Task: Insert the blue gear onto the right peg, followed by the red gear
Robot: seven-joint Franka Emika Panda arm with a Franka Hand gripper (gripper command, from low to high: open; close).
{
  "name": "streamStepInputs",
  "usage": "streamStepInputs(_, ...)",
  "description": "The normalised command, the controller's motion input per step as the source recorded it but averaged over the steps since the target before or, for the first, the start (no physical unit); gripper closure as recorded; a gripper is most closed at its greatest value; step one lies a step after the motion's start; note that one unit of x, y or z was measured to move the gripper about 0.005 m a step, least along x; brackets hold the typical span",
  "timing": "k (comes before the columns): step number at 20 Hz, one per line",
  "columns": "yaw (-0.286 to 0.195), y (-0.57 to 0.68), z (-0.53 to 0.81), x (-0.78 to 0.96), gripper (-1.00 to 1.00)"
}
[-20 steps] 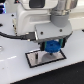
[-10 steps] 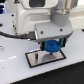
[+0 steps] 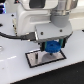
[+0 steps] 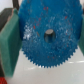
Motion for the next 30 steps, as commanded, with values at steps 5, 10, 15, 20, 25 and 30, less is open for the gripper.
streamStepInputs(5, 0.0, 0.01, 0.08, 0.19, 1.0)
streamStepInputs(10, 0.0, 0.01, 0.32, 0.19, 1.0)
streamStepInputs(15, 0.0, 0.0, 0.06, 0.26, 1.0)
streamStepInputs(20, 0.0, -0.01, -0.09, 0.29, 1.0)
streamStepInputs(25, 0.0, 0.0, 0.12, 0.23, 1.0)
streamStepInputs(30, 0.0, 0.01, 0.29, 0.23, 1.0)
